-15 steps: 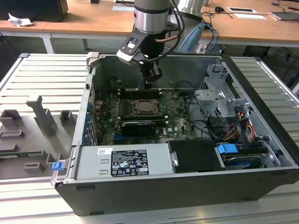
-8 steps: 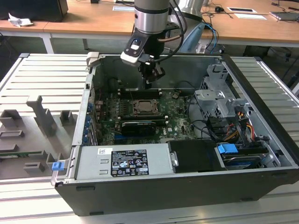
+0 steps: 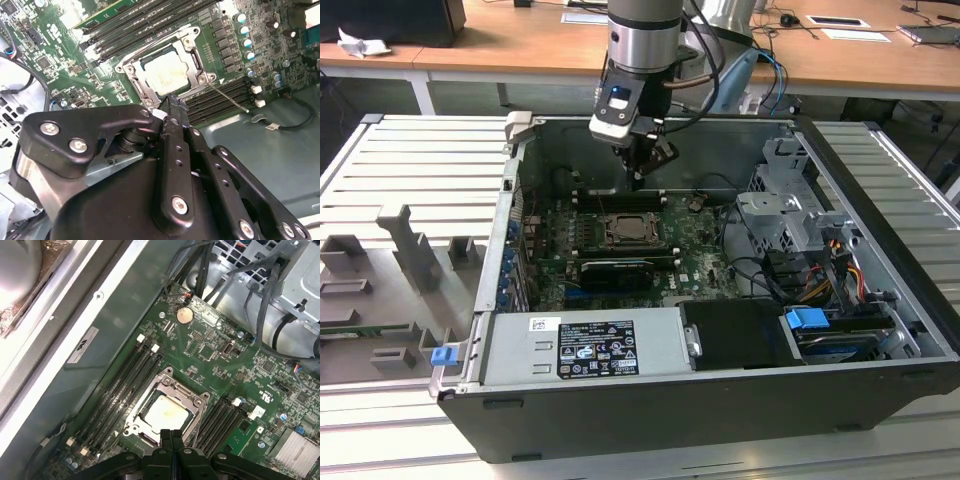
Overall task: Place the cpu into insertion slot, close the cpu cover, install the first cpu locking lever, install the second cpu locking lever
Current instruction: 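Install the first cpu locking lever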
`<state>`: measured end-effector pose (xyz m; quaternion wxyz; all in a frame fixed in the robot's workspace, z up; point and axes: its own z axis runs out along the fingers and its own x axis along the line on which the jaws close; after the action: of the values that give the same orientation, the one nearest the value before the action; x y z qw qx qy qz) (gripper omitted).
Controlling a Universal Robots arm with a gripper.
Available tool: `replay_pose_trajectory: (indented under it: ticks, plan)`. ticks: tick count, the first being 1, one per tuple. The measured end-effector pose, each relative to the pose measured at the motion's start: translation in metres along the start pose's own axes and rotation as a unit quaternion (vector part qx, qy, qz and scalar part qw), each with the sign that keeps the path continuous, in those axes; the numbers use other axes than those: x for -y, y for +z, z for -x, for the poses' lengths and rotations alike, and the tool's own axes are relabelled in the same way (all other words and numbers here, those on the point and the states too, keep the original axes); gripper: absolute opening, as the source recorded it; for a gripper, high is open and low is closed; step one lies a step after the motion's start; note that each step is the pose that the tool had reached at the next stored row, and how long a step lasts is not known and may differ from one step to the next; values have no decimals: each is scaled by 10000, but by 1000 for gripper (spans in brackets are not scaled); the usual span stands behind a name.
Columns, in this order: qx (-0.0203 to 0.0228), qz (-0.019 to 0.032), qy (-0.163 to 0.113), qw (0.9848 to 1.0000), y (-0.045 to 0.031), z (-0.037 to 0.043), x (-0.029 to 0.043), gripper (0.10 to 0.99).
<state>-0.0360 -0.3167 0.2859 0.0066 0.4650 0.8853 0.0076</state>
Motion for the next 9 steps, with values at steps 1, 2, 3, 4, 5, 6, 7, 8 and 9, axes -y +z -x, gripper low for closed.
replay_pose_trajectory:
  ticks: [1,2,3,4,5,6,7,8,9]
  plan:
    - [-1,0,-61,10000,0,0,0,106]
    - [-2,1,-113,9999,0,0,0,106]
    - [-5,1,-242,9997,0,0,0,106]
    - [-7,1,-358,9994,0,0,0,106]
    - [-9,2,-455,9990,0,0,0,106]
    - [-10,3,-521,9986,0,0,0,106]
    - [-11,3,-563,9984,0,0,0,106]
    - [-12,3,-611,9981,0,0,0,106]
    - [-13,3,-656,9978,0,0,0,106]
